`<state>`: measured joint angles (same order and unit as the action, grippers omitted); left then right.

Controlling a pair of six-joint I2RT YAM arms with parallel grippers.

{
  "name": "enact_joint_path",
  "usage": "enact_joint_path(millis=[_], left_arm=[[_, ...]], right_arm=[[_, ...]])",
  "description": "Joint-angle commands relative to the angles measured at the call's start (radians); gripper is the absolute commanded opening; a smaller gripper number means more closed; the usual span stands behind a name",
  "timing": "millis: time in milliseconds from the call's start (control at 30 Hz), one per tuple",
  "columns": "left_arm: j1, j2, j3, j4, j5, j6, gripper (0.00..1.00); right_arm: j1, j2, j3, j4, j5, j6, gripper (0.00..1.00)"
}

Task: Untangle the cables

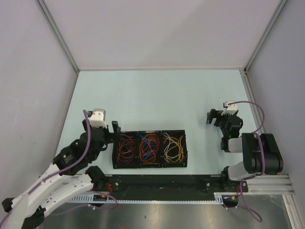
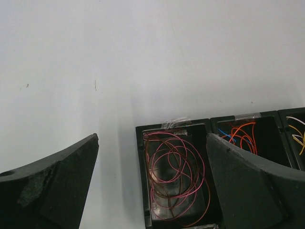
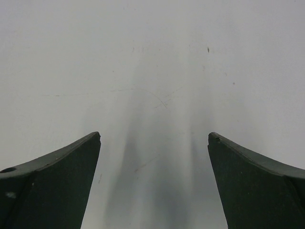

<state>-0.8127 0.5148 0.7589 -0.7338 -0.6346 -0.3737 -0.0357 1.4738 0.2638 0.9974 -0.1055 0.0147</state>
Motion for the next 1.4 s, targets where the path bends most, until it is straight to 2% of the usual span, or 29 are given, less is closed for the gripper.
enact_joint_path(millis=[0,133,200,300,333,367,433,600,633,733,800,933,1100,1233,1367], left_arm=[[0.012,-0.016,-0.006,0.031,0.000,0.012,1.00],[0.014,-0.015,-0.004,0.045,-0.031,-0.002,1.00],[0.015,-0.010,-0.019,0.083,-0.109,0.004,1.00],[0.017,0.004,-0.122,0.275,-0.296,0.059,1.00],[0.020,0.010,-0.157,0.413,-0.322,0.091,1.00],[0.039,0.020,-0.194,0.497,-0.327,0.193,1.00],[0.078,0.036,-0.285,0.685,-0.289,0.266,1.00],[0.326,0.094,-0.442,0.956,-0.126,0.243,1.00],[0.345,0.111,-0.469,1.081,-0.103,0.309,1.00],[0.377,0.232,-0.495,1.207,-0.146,0.462,1.00],[0.434,0.283,-0.492,1.244,-0.134,0.466,1.00],[0.527,0.397,-0.538,1.442,-0.007,0.405,1.00],[0.621,0.537,-0.546,1.557,0.055,0.329,1.00],[0.704,0.605,-0.563,1.649,0.225,0.308,1.00],[0.750,0.732,-0.624,1.899,0.314,0.321,1.00]], right_arm=[[0.008,-0.001,0.002,0.078,-0.002,-0.013,1.00],[0.007,0.000,0.002,0.079,-0.005,-0.012,1.00],[0.007,0.000,0.003,0.079,-0.006,-0.012,1.00],[0.007,-0.001,0.002,0.081,-0.005,-0.012,1.00],[0.007,0.000,0.003,0.080,-0.005,-0.012,1.00],[0.007,0.000,0.002,0.079,-0.003,-0.012,1.00],[0.007,0.002,0.003,0.079,-0.005,-0.012,1.00],[0.007,0.000,0.002,0.079,-0.003,-0.012,1.00],[0.007,0.002,0.002,0.079,-0.005,-0.012,1.00],[0.008,0.000,0.003,0.078,-0.003,-0.012,1.00],[0.007,0.000,0.003,0.079,-0.003,-0.012,1.00],[0.007,0.002,0.003,0.079,-0.003,-0.012,1.00],[0.007,0.002,0.003,0.079,-0.003,-0.013,1.00],[0.007,0.000,0.003,0.079,-0.002,-0.013,1.00],[0.008,0.002,0.003,0.079,-0.003,-0.012,0.99]])
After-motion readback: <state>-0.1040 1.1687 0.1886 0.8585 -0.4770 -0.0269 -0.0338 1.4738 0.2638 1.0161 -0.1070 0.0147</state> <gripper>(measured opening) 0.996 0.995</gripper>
